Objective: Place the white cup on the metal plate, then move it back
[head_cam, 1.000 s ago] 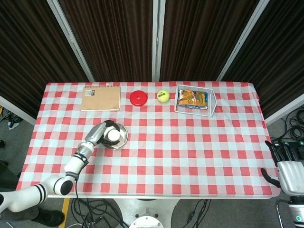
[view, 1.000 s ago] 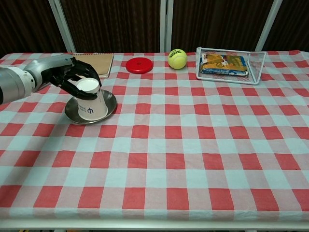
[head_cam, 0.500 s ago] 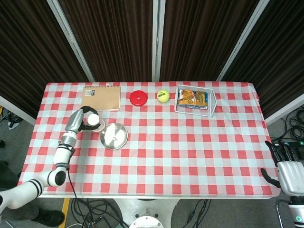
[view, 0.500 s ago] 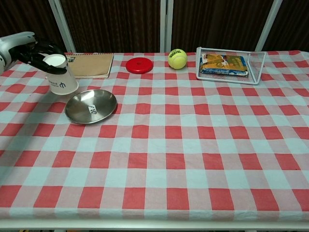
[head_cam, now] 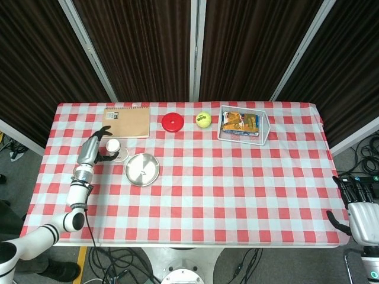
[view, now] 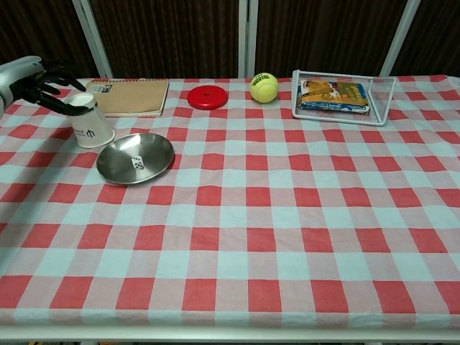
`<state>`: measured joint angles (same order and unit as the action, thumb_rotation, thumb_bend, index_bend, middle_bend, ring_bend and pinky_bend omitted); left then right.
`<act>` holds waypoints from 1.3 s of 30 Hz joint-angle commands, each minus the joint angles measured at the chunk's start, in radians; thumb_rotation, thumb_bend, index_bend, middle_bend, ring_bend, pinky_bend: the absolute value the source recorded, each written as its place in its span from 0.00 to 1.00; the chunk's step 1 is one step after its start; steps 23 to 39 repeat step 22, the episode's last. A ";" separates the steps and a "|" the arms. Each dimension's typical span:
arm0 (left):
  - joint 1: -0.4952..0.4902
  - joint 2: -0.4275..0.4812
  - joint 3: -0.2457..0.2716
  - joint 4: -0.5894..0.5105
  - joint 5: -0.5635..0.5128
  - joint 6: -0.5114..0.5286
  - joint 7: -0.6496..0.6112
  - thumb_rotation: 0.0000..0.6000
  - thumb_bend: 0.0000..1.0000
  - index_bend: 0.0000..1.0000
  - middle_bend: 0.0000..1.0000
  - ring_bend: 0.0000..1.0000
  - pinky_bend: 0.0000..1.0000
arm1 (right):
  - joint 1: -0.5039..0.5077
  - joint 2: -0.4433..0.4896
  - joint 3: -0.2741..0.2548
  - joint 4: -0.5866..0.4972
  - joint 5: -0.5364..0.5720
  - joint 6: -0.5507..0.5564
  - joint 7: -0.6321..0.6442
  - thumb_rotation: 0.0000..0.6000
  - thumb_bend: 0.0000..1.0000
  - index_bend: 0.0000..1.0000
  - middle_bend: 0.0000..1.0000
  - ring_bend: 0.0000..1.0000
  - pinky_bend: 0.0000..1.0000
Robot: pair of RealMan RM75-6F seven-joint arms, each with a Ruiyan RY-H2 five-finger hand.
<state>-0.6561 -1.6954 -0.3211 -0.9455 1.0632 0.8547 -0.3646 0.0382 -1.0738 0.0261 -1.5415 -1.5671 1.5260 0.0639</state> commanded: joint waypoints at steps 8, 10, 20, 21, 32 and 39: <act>0.248 0.250 0.128 -0.293 0.172 0.375 0.139 1.00 0.20 0.17 0.19 0.09 0.11 | 0.005 -0.002 0.008 0.049 0.020 -0.020 0.084 1.00 0.22 0.02 0.17 0.00 0.10; 0.308 0.303 0.162 -0.357 0.197 0.447 0.172 1.00 0.20 0.17 0.19 0.09 0.11 | 0.010 -0.006 0.008 0.060 0.011 -0.018 0.097 1.00 0.22 0.02 0.16 0.00 0.10; 0.540 0.440 0.321 -0.593 0.313 0.688 0.276 1.00 0.20 0.20 0.19 0.09 0.09 | 0.024 -0.017 0.009 0.076 -0.034 0.003 0.127 1.00 0.23 0.03 0.16 0.00 0.10; 0.552 0.442 0.327 -0.605 0.322 0.703 0.284 1.00 0.20 0.20 0.19 0.09 0.09 | 0.025 -0.019 0.009 0.075 -0.037 0.005 0.127 1.00 0.23 0.03 0.16 0.00 0.10; 0.562 0.443 0.333 -0.616 0.329 0.715 0.290 1.00 0.20 0.20 0.19 0.09 0.09 | 0.026 -0.020 0.009 0.075 -0.039 0.006 0.127 1.00 0.23 0.03 0.16 0.00 0.10; 0.562 0.443 0.333 -0.616 0.329 0.715 0.290 1.00 0.20 0.20 0.19 0.09 0.09 | 0.026 -0.020 0.009 0.075 -0.039 0.006 0.127 1.00 0.23 0.03 0.16 0.00 0.10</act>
